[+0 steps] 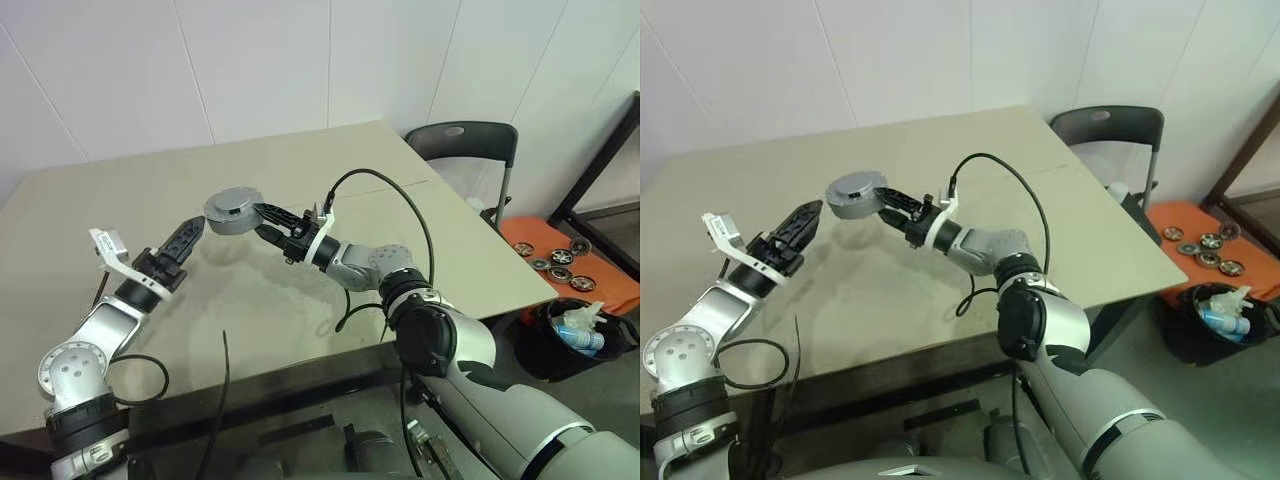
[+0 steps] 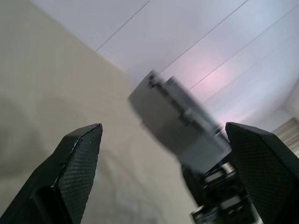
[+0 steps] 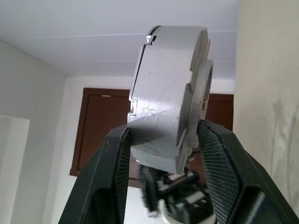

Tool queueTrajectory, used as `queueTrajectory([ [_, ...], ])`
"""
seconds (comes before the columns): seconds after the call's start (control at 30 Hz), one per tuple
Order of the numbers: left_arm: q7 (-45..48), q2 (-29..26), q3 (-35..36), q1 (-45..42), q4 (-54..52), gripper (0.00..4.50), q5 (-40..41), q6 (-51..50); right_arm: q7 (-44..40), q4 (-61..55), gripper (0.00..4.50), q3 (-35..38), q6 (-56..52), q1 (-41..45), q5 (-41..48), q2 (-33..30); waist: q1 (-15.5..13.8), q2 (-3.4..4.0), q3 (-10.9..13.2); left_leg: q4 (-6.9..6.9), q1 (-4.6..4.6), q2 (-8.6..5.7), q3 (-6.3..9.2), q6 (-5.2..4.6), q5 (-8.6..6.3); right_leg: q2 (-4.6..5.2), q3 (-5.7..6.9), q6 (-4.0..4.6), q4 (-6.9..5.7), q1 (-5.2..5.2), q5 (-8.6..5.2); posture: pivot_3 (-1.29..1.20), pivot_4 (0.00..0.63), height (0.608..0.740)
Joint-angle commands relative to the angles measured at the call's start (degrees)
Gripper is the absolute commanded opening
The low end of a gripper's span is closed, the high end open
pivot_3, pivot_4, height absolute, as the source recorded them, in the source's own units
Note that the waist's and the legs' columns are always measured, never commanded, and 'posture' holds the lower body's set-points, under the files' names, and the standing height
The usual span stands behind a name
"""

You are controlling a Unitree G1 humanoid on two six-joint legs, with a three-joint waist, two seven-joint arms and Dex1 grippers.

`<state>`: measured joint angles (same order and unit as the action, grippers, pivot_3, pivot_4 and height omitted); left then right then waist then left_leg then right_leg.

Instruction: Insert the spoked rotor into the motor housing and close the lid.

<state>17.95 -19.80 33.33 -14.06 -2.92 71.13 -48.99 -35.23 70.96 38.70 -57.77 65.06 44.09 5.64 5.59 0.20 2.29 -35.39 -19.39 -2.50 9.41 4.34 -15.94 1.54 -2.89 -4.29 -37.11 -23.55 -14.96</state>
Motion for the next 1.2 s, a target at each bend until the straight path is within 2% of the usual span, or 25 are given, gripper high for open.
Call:
queueTrajectory([
  [0.03,-0.85,0.19,1.34,-1.89,-0.68,4.49,3.40,1.32,-2.04,-2.98,2.11,0.32,-0.39,2.92,2.11,0.15,0.00,0.00,0.00,0.00,0.00,0.00,0.00,0.00,0.00,0.00,-0.01,0.00,0.00,0.00,0.00,0.00,0.000,0.740],
  [0.33,-2.50,3.52,-0.40,-3.68,2.57,4.49,3.35,2.73,-1.55,-2.85,2.11,-0.07,0.38,3.11,1.71,-0.13,-0.14,-0.02,-0.01,-0.11,-0.03,-0.04,0.00,0.00,0.00,0.01,-0.01,0.00,-0.01,0.02,0.00,0.00,0.000,0.740],
  [1.2,1.92,6.31,-4.52,-14.65,17.84,4.49,-4.68,6.78,-0.92,-3.20,2.11,-1.68,0.78,2.88,1.57,-1.03,-0.08,-0.08,0.00,-0.30,-0.07,-0.08,0.02,0.00,0.00,0.00,0.01,-0.01,-0.09,0.05,0.01,0.00,0.000,0.740],
])
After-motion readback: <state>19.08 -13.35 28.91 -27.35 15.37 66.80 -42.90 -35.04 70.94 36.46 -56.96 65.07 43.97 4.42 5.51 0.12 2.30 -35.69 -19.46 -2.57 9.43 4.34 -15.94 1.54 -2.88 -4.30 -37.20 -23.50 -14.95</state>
